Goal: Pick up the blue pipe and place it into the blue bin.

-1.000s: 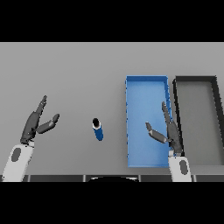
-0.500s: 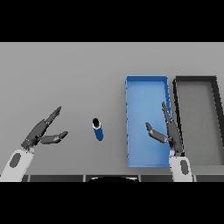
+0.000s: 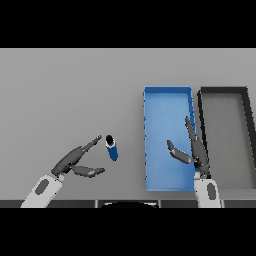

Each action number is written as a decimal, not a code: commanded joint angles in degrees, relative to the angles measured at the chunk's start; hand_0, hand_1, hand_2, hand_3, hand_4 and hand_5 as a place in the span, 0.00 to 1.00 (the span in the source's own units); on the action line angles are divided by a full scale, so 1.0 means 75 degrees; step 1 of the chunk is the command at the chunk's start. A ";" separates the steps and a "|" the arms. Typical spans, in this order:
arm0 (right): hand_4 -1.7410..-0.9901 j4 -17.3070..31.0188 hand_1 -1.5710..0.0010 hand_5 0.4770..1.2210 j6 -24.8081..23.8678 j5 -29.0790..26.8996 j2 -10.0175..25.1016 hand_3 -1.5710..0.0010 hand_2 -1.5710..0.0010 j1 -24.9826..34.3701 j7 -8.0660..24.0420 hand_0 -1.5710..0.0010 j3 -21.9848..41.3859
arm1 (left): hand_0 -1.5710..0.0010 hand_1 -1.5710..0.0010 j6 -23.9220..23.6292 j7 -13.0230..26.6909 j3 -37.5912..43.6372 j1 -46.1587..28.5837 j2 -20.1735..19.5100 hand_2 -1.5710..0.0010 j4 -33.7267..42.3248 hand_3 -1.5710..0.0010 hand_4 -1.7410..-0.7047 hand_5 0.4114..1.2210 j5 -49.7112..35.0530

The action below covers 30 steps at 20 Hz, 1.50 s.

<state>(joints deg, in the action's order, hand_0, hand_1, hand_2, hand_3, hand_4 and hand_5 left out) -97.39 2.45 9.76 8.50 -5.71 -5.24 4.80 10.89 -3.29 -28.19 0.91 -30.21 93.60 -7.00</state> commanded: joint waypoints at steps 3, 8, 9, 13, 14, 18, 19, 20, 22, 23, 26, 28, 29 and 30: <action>0.70 0.0035 1.00 0.20 -0.0071 0.0063 -0.0070 1.00 1.00 -0.0002 0.0024 1.00 0.0023 | 1.00 1.00 -0.0079 -0.0165 -0.0182 0.0282 0.0518 1.00 -0.0541 1.00 0.57 0.06 0.0253; 0.71 -0.0158 1.00 0.21 -0.0040 0.0017 -0.0028 1.00 1.00 -0.0104 0.0141 1.00 0.0004 | 1.00 1.00 -0.0254 -0.0188 -0.0317 0.0798 0.1317 1.00 -0.1224 1.00 0.59 0.06 0.0403; 0.71 -0.0065 1.00 0.21 -0.0026 -0.0017 0.0035 1.00 1.00 -0.0047 0.0152 1.00 -0.0073 | 1.00 1.00 -0.0292 -0.0215 -0.0352 0.0895 0.1437 1.00 -0.1336 1.00 0.60 0.06 0.0477; 0.69 -0.0204 1.00 0.23 -0.0011 -0.0013 0.0024 1.00 1.00 -0.0150 -0.0070 1.00 -0.0034 | 1.00 1.00 -0.0576 -0.0067 -0.0548 0.1176 0.1752 1.00 -0.1866 1.00 0.67 0.01 0.0999; 0.70 -0.0196 1.00 0.23 -0.0055 0.0034 0.0024 1.00 1.00 -0.0153 -0.0036 1.00 -0.0035 | 1.00 1.00 -0.0481 -0.0183 -0.0511 0.1239 0.1840 1.00 -0.2002 1.00 0.66 0.01 0.0890; 0.71 -0.0094 1.00 0.24 -0.0055 0.0050 0.0048 1.00 1.00 -0.0216 -0.0107 1.00 -0.0062 | 1.00 1.00 -0.0423 -0.0593 -0.0483 0.1235 0.2202 0.97 -0.2240 0.97 0.58 0.11 0.0686; 0.70 -0.0168 1.00 0.24 -0.0034 0.0030 0.0074 1.00 1.00 -0.0306 -0.0231 1.00 -0.0071 | 1.00 0.97 -0.0386 -0.0645 -0.0392 0.1253 0.2288 0.90 -0.2253 0.92 0.54 0.17 0.0508; 0.70 -0.0148 1.00 0.24 -0.0034 0.0008 0.0045 1.00 1.00 -0.0222 -0.0105 1.00 -0.0068 | 0.99 0.90 -0.0373 -0.0626 -0.0378 0.1277 0.2446 0.80 -0.2312 0.82 0.48 0.25 0.0400; 0.69 -0.0188 1.00 0.24 0.0010 -0.0040 0.0074 1.00 1.00 -0.0256 -0.0102 1.00 -0.0082 | 0.77 0.65 -0.0346 -0.0653 -0.0251 0.1297 0.2605 0.56 -0.2371 0.53 0.36 0.52 0.0141; 0.69 -0.0178 1.00 0.24 -0.0045 0.0013 0.0050 1.00 1.00 -0.0213 -0.0123 1.00 -0.0070 | 0.62 0.52 -0.0423 -0.0675 -0.0339 0.1154 0.2662 0.45 -0.2316 0.42 0.29 0.62 0.0205; 0.68 -0.0113 1.00 0.25 0.0017 -0.0074 0.0012 1.00 1.00 -0.0184 -0.0046 1.00 -0.0069 | 0.32 0.27 -0.0479 -0.0622 -0.0433 0.1132 0.2675 0.23 -0.2189 0.24 0.16 0.80 0.0209; 0.69 -0.0076 1.00 0.23 0.0032 -0.0101 0.0018 1.00 1.00 -0.0100 0.0038 1.00 -0.0084 | 0.20 0.17 -0.0635 -0.0720 -0.0572 0.1117 0.2692 0.15 -0.2100 0.15 0.20 0.87 0.0395; 0.69 -0.0122 1.00 0.23 0.0032 -0.0073 0.0015 1.00 1.00 -0.0261 -0.0118 1.00 -0.0062 | 0.16 0.14 -0.0719 -0.0801 -0.0630 0.1068 0.2754 0.12 -0.2044 0.12 0.22 0.90 0.0513; 0.69 -0.0028 1.00 0.22 0.0027 -0.0096 -0.0039 1.00 1.00 -0.0127 0.0044 1.00 -0.0058 | 0.13 0.11 -0.0753 -0.0894 -0.0607 0.1064 0.2791 0.09 -0.2026 0.10 0.23 0.92 0.0567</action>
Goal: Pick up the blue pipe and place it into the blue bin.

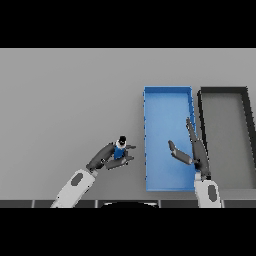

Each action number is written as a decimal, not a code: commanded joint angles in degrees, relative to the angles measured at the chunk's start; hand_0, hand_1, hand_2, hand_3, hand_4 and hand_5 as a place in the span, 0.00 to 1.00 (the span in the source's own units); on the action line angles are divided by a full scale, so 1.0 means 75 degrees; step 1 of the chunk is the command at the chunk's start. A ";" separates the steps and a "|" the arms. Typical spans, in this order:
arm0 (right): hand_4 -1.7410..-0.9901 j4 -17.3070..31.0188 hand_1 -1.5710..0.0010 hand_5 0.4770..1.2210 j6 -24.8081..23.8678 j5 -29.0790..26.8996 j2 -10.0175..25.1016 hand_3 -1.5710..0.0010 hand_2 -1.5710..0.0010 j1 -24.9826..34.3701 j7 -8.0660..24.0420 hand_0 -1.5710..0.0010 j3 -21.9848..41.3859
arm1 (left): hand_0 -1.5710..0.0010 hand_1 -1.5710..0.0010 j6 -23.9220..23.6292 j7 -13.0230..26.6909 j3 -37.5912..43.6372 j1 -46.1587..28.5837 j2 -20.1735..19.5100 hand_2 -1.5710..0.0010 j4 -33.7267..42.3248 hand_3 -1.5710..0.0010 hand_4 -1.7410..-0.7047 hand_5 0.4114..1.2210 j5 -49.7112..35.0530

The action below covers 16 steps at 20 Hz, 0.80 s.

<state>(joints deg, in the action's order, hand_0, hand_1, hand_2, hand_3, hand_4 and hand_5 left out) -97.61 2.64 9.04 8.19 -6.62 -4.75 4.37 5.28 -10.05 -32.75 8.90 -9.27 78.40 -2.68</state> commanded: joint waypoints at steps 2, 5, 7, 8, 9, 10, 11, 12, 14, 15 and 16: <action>0.70 -0.0054 1.00 0.21 -0.0039 0.0065 -0.0020 1.00 1.00 -0.0005 -0.0068 1.00 0.0040 | 0.08 0.07 0.0008 -0.0168 0.0131 0.0066 0.0008 0.06 0.0139 0.06 0.25 0.95 -0.0074; 0.68 -0.0051 1.00 0.21 0.0060 -0.0076 0.0006 1.00 1.00 0.0031 0.0028 1.00 -0.0007 | 0.04 0.04 -0.0071 -0.0212 0.0189 0.0257 0.0218 0.03 0.0420 0.03 0.26 0.97 -0.0046; 0.69 -0.0004 1.00 0.22 -0.0069 0.0095 0.0011 1.00 1.00 0.0154 0.0107 1.00 0.0005 | 0.03 0.02 0.0013 -0.0155 0.0193 0.0256 0.0245 0.02 0.0818 0.02 0.26 0.98 -0.0109; 0.70 -0.0029 1.00 0.22 -0.0095 0.0175 0.0016 1.00 1.00 0.0076 -0.0016 1.00 0.0042 | 0.02 0.02 0.0066 -0.0018 0.0225 0.0315 0.0224 0.02 0.1019 0.02 0.26 0.99 -0.0157; 0.72 0.0102 1.00 0.22 -0.0111 0.0173 0.0057 1.00 1.00 0.0163 0.0069 1.00 -0.0026 | 0.02 0.01 0.0121 0.0121 0.0260 0.0393 0.0224 0.01 0.1187 0.01 0.27 0.99 -0.0208; 0.73 0.0047 1.00 0.22 -0.0132 0.0268 0.0026 1.00 1.00 0.0078 -0.0074 1.00 0.0057 | 0.01 0.01 0.0224 0.0203 0.0268 0.0478 0.0188 0.01 0.1330 0.01 0.27 0.99 -0.0220; 0.74 -0.0020 1.00 0.22 -0.0112 0.0257 0.0067 1.00 1.00 0.0039 -0.0093 1.00 0.0040 | 0.01 0.01 0.0294 0.0257 0.0226 0.0537 0.0233 0.01 0.1462 0.01 0.27 0.99 -0.0204; 0.75 0.0008 1.00 0.22 -0.0099 0.0222 0.0102 1.00 1.00 0.0078 -0.0038 1.00 -0.0004 | 0.01 0.01 0.0353 0.0334 0.0208 0.0590 0.0285 0.01 0.1546 0.01 0.27 0.99 -0.0202; 0.77 0.0019 1.00 0.22 -0.0076 0.0216 0.0168 1.00 1.00 -0.0002 -0.0145 1.00 -0.0043 | 0.01 0.00 0.0408 0.0616 0.0234 0.0701 0.0356 0.00 0.1658 0.00 0.26 1.00 -0.0185; 0.78 0.0067 1.00 0.22 -0.0061 0.0221 0.0164 1.00 1.00 0.0009 -0.0196 1.00 -0.0032 | 0.00 0.00 0.0407 0.0814 0.0141 0.0696 0.0428 0.00 0.1730 0.00 0.26 1.00 -0.0084; 0.78 0.0095 1.00 0.22 -0.0033 0.0146 0.0226 1.00 1.00 -0.0009 -0.0251 1.00 -0.0114 | 0.00 0.00 0.0450 0.0761 0.0182 0.0643 0.0387 0.00 0.1792 0.00 0.26 1.00 -0.0078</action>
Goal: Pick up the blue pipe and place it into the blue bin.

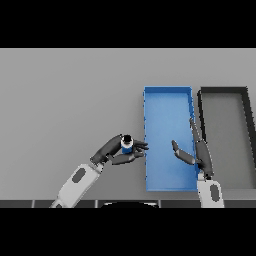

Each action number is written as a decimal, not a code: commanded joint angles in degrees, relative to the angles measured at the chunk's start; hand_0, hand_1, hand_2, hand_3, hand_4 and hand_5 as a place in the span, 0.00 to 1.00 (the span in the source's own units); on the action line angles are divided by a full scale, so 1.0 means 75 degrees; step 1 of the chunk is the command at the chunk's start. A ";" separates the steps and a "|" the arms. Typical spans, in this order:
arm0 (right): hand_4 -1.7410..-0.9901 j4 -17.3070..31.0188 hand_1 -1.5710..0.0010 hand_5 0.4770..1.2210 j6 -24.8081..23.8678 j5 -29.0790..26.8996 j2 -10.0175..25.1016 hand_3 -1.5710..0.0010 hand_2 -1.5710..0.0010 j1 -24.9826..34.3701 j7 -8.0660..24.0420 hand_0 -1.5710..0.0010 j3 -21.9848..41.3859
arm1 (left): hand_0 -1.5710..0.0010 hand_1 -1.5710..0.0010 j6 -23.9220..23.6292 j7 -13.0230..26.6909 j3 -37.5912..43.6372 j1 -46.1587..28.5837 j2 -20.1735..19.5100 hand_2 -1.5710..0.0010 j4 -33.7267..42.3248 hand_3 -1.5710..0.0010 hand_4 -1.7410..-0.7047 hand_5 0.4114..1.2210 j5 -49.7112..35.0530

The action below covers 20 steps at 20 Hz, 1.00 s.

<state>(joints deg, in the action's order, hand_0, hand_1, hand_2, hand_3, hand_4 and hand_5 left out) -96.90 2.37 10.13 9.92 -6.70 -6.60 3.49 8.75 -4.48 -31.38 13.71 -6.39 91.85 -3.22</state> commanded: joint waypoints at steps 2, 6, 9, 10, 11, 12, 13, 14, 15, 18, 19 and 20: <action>0.79 -0.0134 1.00 0.22 -0.0093 0.0118 -0.0091 1.00 1.00 -0.0124 -0.0101 1.00 0.0091 | 0.00 0.00 0.0036 0.0104 0.0053 -0.0009 0.0009 0.00 0.0028 0.00 0.26 1.00 0.0045; 0.77 -0.0763 1.00 0.22 -0.0618 0.0500 -0.0452 1.00 1.00 -0.0882 -0.0068 1.00 0.0249 | 0.00 0.00 0.0188 0.0111 0.0112 -0.0115 0.0043 0.00 0.0066 0.00 0.27 1.00 0.0094; 0.74 -0.1228 1.00 0.22 -0.0904 0.0719 -0.0674 1.00 1.00 -0.1350 0.0029 1.00 0.0355 | 0.00 0.00 0.0252 0.0152 0.0211 0.0032 0.0150 0.00 -0.0100 0.00 0.26 1.00 0.0226; 0.74 -0.1279 1.00 0.22 -0.0887 0.0671 -0.0663 1.00 0.99 -0.1304 0.0007 1.00 0.0338 | 0.00 0.00 0.0278 0.0174 0.0184 0.0023 0.0222 0.00 -0.0064 0.00 0.26 1.00 0.0244; 0.73 -0.1561 1.00 0.23 -0.0550 0.0158 -0.0696 1.00 0.97 -0.1391 -0.0374 1.00 0.0367 | 0.00 0.00 0.0304 0.0185 0.0201 0.0033 0.0276 0.00 -0.0135 0.00 0.26 1.00 0.0273; 0.72 -0.1734 0.99 0.22 -0.0138 -0.0476 -0.0656 1.00 0.96 -0.1340 -0.0332 1.00 0.0321 | 0.00 0.00 0.0350 0.0176 0.0187 0.0024 0.0298 0.00 -0.0130 0.00 0.26 1.00 0.0326; 0.72 -0.1962 0.99 0.20 0.0323 -0.1061 -0.0520 1.00 0.94 -0.1265 -0.0078 1.00 0.0335 | 0.00 0.00 0.0414 0.0096 0.0291 -0.0010 0.0242 0.00 -0.0111 0.00 0.26 1.00 0.0267; 0.71 -0.2189 0.98 0.18 0.0657 -0.1551 -0.0265 1.00 0.93 -0.1139 0.0251 1.00 0.0252 | 0.00 0.00 0.0456 0.0084 0.0253 -0.0092 0.0270 0.00 -0.0038 0.00 0.26 1.00 0.0278; 0.70 -0.2464 0.98 0.17 0.1038 -0.2017 0.0032 1.00 0.92 -0.0932 0.0630 1.00 0.0269 | 0.00 0.00 0.0471 0.0192 0.0282 -0.0052 0.0308 0.00 -0.0041 0.00 0.26 1.00 0.0296; 0.67 -0.2937 0.99 0.13 0.1659 -0.2965 0.0627 1.00 0.93 -0.0090 0.1670 1.00 0.0433 | 0.00 0.00 0.0538 0.0194 0.0287 -0.0087 0.0422 0.00 -0.0072 0.00 0.26 1.00 0.0423; 0.66 -0.3039 0.99 0.12 0.1795 -0.3183 0.0774 1.00 0.93 0.0196 0.2012 1.00 0.0539 | 0.00 0.00 0.0602 0.0094 0.0320 -0.0191 0.0384 0.00 -0.0030 0.00 0.26 1.00 0.0402; 0.65 -0.3072 0.99 0.11 0.1808 -0.3220 0.0856 1.00 0.93 0.0445 0.2328 1.00 0.0619 | 0.00 0.00 0.0634 0.0173 0.0373 -0.0162 0.0364 0.00 0.0025 0.00 0.26 1.00 0.0396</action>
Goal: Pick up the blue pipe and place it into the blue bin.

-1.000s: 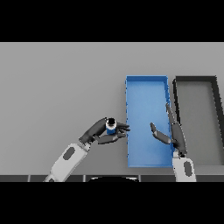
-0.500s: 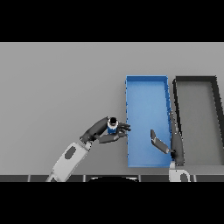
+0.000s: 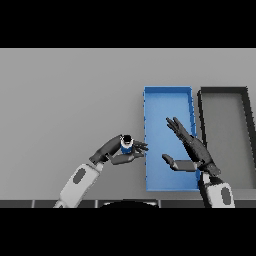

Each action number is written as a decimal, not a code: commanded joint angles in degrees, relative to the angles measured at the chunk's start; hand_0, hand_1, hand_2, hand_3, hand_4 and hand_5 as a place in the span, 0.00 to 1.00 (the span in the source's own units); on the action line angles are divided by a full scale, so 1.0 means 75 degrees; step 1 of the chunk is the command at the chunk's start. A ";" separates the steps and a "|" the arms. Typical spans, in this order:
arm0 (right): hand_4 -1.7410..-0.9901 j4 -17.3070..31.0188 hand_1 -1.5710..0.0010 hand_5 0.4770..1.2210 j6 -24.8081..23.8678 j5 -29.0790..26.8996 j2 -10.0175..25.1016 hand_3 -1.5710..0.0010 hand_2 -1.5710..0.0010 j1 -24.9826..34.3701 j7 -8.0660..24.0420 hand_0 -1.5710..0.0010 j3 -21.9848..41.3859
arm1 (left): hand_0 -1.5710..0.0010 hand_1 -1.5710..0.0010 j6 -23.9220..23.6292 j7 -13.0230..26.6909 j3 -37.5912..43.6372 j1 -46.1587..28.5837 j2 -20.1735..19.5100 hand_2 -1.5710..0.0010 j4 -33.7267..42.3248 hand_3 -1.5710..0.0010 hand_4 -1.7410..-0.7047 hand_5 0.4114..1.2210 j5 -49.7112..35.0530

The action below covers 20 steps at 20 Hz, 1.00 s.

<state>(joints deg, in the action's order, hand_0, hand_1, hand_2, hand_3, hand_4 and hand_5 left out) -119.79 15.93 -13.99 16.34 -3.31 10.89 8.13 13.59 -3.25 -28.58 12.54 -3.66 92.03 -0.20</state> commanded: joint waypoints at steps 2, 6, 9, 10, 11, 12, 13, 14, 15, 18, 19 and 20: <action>0.63 -0.0064 1.00 0.11 0.0152 -0.0005 0.0236 1.00 0.94 0.0582 0.0473 1.00 0.0216 | 0.00 0.00 0.0032 0.0061 -0.0022 -0.0005 0.0051 0.00 0.0084 0.00 0.26 1.00 0.0081; 0.59 -0.0007 1.00 0.11 0.0400 -0.0031 0.0267 1.00 0.97 0.1683 0.0906 1.00 0.0780 | 0.00 0.00 0.0105 0.0083 0.0048 0.0072 0.0181 0.00 -0.0097 0.00 0.26 1.00 0.0286; 0.60 0.0158 1.00 0.11 0.0559 -0.0229 0.0086 1.00 0.97 0.2310 0.1292 1.00 0.1166 | 0.00 0.00 0.0238 -0.0062 0.0167 -0.0001 0.0173 0.00 -0.0091 0.00 0.26 1.00 0.0284; 0.61 0.0210 1.00 0.10 0.0542 -0.0302 -0.0007 1.00 0.97 0.2543 0.1471 1.00 0.1256 | 0.00 0.00 0.0299 -0.0087 0.0218 0.0032 0.0172 0.00 -0.0139 0.00 0.27 1.00 0.0293; 0.63 0.0227 1.00 0.10 0.0665 -0.0210 -0.0042 1.00 0.97 0.2588 0.1418 1.00 0.1409 | 0.00 0.00 0.0337 -0.0121 0.0263 0.0056 0.0204 0.00 -0.0262 0.00 0.27 1.00 0.0325; 0.65 0.0269 1.00 0.10 0.0654 -0.0158 -0.0125 1.00 0.97 0.2783 0.1486 1.00 0.1499 | 0.00 0.00 0.0356 -0.0038 0.0305 0.0083 0.0268 0.00 -0.0227 0.00 0.27 1.00 0.0292; 0.67 0.0323 1.00 0.10 0.0715 -0.0104 -0.0205 1.00 0.97 0.2872 0.1546 1.00 0.1652 | 0.00 0.00 0.0476 -0.0027 0.0361 0.0069 0.0267 0.00 -0.0195 0.00 0.27 1.00 0.0171; 0.68 0.0482 0.99 0.09 0.0697 -0.0098 -0.0213 1.00 0.96 0.3207 0.1681 1.00 0.1589 | 0.00 0.00 0.0558 0.0099 0.0360 0.0046 0.0333 0.00 -0.0193 0.00 0.26 1.00 0.0100; 0.69 0.0683 0.99 0.08 0.0733 -0.0029 -0.0244 1.00 0.96 0.3416 0.1777 0.99 0.1604 | 0.00 0.00 0.0604 0.0130 0.0344 0.0017 0.0389 0.00 -0.0172 0.00 0.26 1.00 0.0101; 0.74 0.1053 0.98 0.06 0.0847 -0.0014 -0.0447 1.00 0.95 0.3917 0.1952 0.98 0.1733 | 0.00 0.00 0.0626 0.0131 0.0415 -0.0030 0.0344 0.00 -0.0230 0.00 0.26 1.00 0.0352; 0.74 0.1257 0.97 0.05 0.0858 -0.0062 -0.0512 1.00 0.94 0.4200 0.2049 0.98 0.1681 | 0.00 0.00 0.0603 0.0084 0.0452 0.0010 0.0378 0.00 -0.0248 0.00 0.26 1.00 0.0435; 0.73 0.1402 0.96 0.04 0.0904 -0.0045 -0.0579 0.99 0.93 0.4311 0.2099 0.98 0.1723 | 0.00 0.00 0.0644 0.0076 0.0482 0.0012 0.0397 0.00 -0.0184 0.00 0.26 1.00 0.0417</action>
<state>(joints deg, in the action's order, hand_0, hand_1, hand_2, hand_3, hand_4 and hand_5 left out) -109.27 22.70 -14.30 11.96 29.04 26.77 21.06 18.51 -2.82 -24.96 12.65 -0.68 90.65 2.96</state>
